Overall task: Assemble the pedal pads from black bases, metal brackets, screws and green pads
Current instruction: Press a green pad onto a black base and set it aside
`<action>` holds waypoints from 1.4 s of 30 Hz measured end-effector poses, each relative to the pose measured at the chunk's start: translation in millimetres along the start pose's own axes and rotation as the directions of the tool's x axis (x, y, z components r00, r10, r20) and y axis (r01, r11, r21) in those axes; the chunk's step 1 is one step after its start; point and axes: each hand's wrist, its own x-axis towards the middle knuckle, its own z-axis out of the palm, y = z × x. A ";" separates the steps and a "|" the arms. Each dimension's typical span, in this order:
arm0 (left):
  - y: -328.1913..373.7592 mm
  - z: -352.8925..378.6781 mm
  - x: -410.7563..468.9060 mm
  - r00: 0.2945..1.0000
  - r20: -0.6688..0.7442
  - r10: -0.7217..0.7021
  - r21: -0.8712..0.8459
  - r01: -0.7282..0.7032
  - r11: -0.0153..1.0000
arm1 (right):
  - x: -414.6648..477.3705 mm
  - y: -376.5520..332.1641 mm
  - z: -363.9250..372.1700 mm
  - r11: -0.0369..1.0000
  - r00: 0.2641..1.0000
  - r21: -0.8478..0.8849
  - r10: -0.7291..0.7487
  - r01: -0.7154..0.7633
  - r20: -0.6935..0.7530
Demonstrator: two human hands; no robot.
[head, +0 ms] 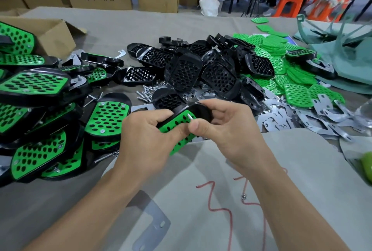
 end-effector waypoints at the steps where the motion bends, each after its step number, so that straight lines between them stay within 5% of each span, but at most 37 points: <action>1: 0.7 -1.0 -1.9 1.000 -0.003 0.007 0.006 -0.007 1.000 | -0.8 -0.1 -0.3 1.000 1.000 -0.017 -0.013 0.013 -0.010; 25: 7.6 9.3 -5.4 0.998 -0.018 0.056 0.113 -0.054 0.992 | 2.9 6.7 -3.2 0.994 0.991 0.020 0.111 -0.110 -0.073; 29: 7.0 16.9 -2.7 0.999 0.007 0.034 0.036 -0.034 0.999 | 5.9 8.0 -5.4 0.984 0.988 0.116 0.143 -0.137 -0.049; 34: -2.9 15.9 6.4 1.000 0.010 -0.008 -0.059 0.008 0.998 | 6.3 6.9 0.2 0.985 0.985 0.032 0.171 -0.170 -0.027; 37: -3.7 21.3 10.2 0.991 0.008 -0.131 -0.190 0.130 0.973 | 5.6 0.6 -10.1 0.952 0.967 0.169 0.250 -0.256 0.057; 42: -2.1 20.7 10.7 0.956 0.016 -0.292 -0.323 0.281 0.904 | 3.7 -2.0 -18.3 0.957 0.963 0.125 0.248 -0.260 0.107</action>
